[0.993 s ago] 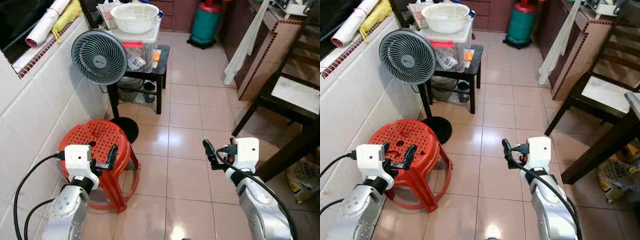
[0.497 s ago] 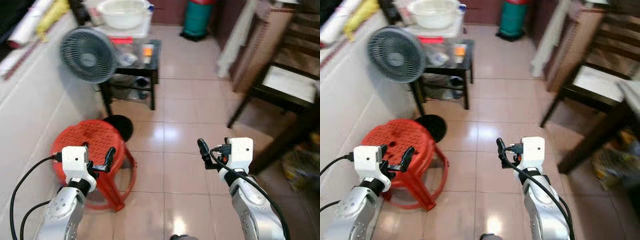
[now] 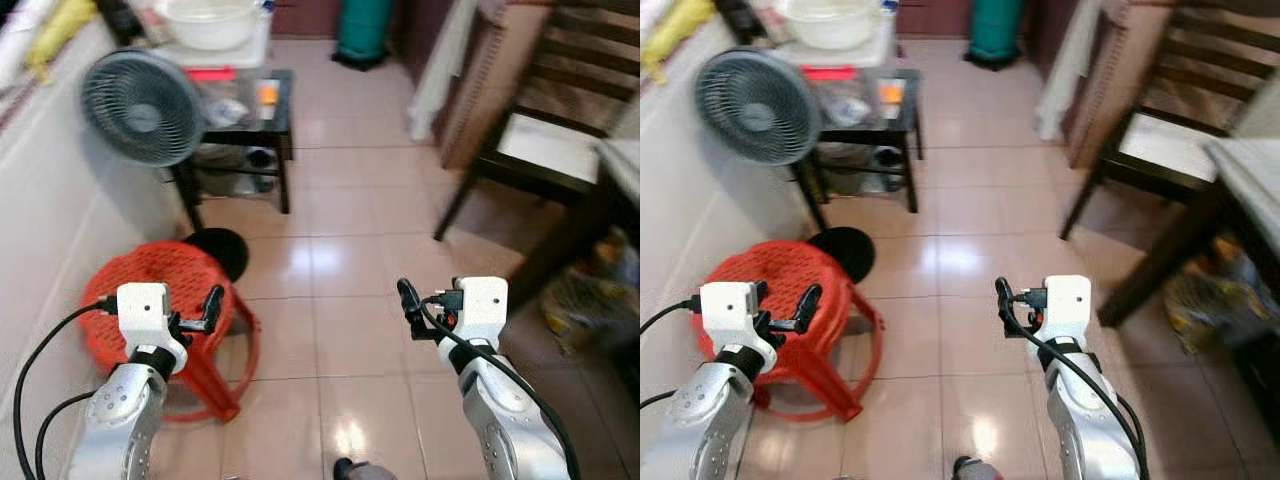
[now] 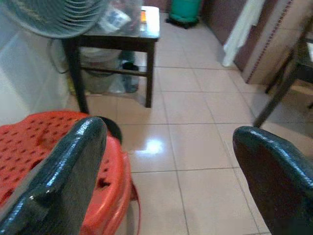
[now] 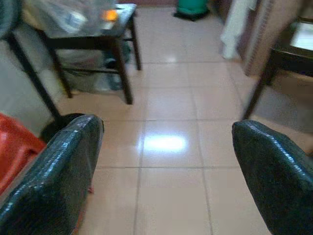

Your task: Setting the table

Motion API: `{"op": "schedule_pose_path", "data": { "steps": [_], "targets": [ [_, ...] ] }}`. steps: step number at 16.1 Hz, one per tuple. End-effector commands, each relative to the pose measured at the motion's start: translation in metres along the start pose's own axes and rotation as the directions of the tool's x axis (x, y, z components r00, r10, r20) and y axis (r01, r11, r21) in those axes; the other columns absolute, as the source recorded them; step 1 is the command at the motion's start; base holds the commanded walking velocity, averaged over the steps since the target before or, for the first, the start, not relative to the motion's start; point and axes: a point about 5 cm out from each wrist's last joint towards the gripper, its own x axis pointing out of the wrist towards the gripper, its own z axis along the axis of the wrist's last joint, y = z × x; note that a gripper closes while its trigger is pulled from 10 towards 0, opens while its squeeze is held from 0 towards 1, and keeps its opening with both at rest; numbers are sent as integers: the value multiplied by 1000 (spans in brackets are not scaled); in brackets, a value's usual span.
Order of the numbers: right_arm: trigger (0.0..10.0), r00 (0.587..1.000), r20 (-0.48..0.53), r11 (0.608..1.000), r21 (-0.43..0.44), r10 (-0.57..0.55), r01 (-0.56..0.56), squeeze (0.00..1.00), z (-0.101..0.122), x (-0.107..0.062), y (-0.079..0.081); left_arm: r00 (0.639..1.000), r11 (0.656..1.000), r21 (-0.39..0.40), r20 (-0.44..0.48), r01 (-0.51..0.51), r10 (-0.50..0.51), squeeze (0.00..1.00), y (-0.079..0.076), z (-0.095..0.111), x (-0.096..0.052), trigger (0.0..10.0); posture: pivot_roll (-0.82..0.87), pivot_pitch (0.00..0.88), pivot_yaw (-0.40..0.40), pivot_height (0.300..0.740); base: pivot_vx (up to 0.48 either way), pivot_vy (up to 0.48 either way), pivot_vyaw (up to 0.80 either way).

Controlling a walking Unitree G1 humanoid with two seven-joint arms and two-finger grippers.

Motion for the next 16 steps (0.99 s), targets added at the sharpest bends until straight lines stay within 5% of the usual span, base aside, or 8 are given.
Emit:
{"op": "schedule_pose_path", "data": {
  "steps": [1,16],
  "targets": [
    [10000,1000,7,1000,1,-16,16,0,2,-3,-3,1000,1000,-5,-6,1,-1,0,2,0,1,10000,-133,176,8,740,0,0,-800],
    [10000,1000,13,1000,-2,-5,5,0,4,0,3,999,999,-5,-2,54,-54,0,-5,-1,6,10000,-141,168,15,740,35,0,-800]
  ]
}}
